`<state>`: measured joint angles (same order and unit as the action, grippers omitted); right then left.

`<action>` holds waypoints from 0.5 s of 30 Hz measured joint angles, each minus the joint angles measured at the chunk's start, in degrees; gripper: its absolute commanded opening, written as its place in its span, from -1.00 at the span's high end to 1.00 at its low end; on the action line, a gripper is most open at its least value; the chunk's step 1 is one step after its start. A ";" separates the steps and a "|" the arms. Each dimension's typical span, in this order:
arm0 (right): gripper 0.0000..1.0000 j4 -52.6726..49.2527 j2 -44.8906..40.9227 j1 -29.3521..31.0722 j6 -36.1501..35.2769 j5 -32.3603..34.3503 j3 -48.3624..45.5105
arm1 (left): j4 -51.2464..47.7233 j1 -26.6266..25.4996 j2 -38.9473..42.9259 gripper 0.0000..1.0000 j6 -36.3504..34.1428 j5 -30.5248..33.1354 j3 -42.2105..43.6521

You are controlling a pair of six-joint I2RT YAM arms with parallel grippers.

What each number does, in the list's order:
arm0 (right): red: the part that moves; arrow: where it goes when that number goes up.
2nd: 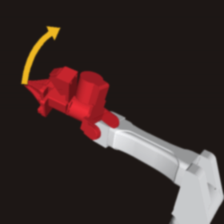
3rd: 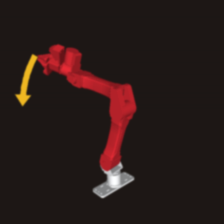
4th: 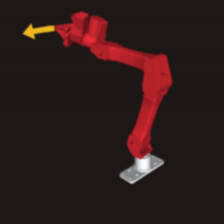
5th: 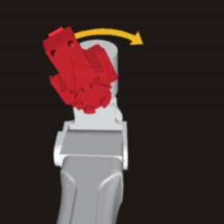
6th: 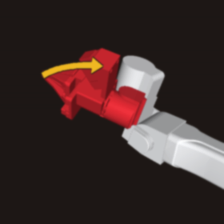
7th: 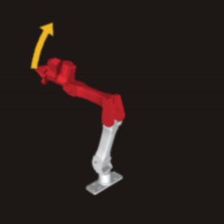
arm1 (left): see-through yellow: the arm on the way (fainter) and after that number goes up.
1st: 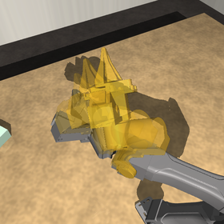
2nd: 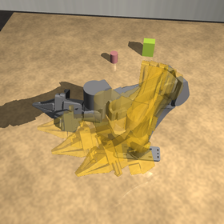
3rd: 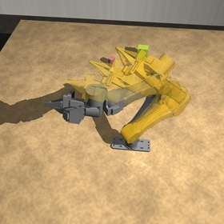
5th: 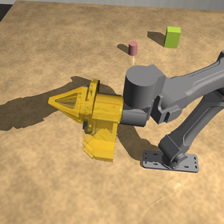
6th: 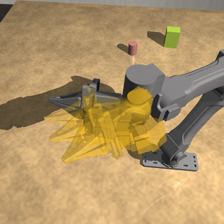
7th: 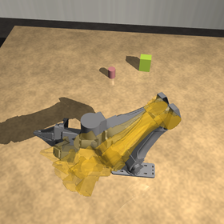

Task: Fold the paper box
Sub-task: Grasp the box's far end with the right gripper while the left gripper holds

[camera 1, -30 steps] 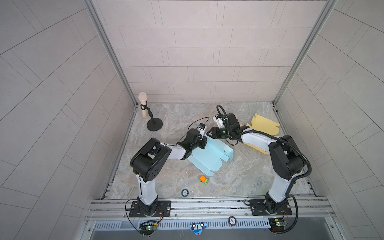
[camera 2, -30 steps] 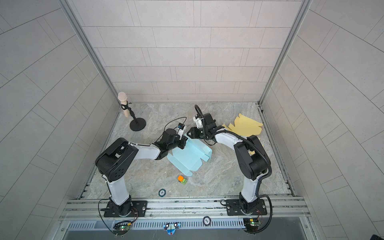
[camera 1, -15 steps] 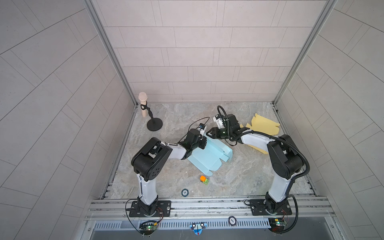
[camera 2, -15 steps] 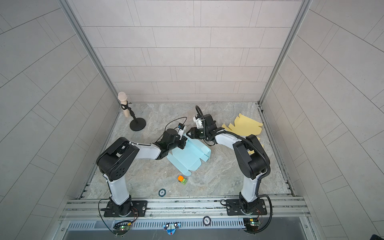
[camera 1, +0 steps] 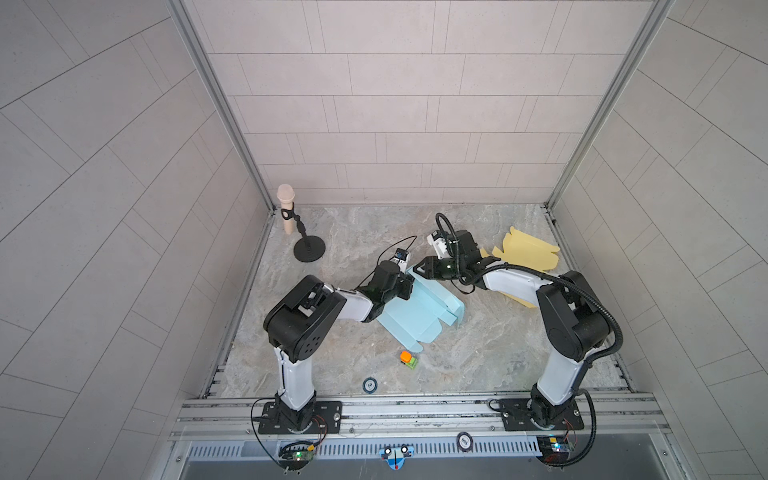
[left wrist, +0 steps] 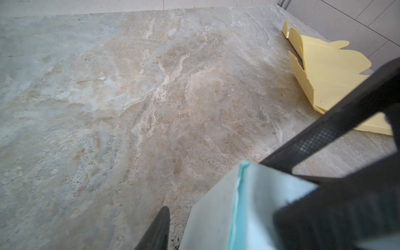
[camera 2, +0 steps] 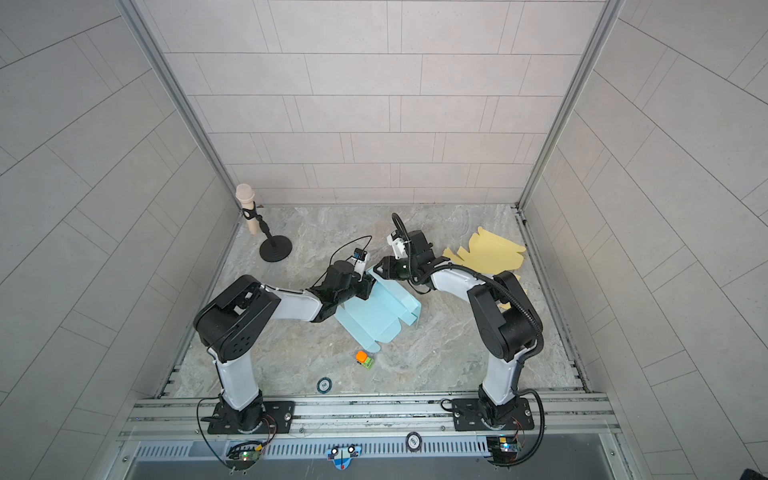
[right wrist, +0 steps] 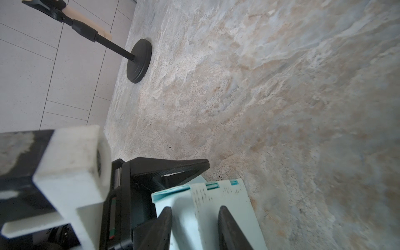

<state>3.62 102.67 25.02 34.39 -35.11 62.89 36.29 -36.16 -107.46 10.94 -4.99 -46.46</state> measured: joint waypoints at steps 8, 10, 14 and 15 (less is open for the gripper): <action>0.26 0.31 -1.18 0.72 0.63 1.75 -1.33 | -0.22 -1.01 -1.20 0.11 -0.04 1.97 -0.02; 0.27 0.52 -1.22 0.74 0.87 1.90 -1.44 | -0.22 -1.16 -1.20 0.14 -0.04 2.40 -0.02; 0.29 0.61 -1.25 0.90 1.49 2.14 -1.46 | -0.28 -1.36 -1.22 0.37 -0.31 3.13 -0.07; 0.29 0.68 -1.22 0.96 1.57 2.25 -1.49 | -0.44 -1.44 -1.22 0.43 -0.46 3.30 -0.15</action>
<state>4.29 101.45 25.98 35.97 -32.86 61.41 35.86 -37.60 -108.68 10.48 -1.69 -46.61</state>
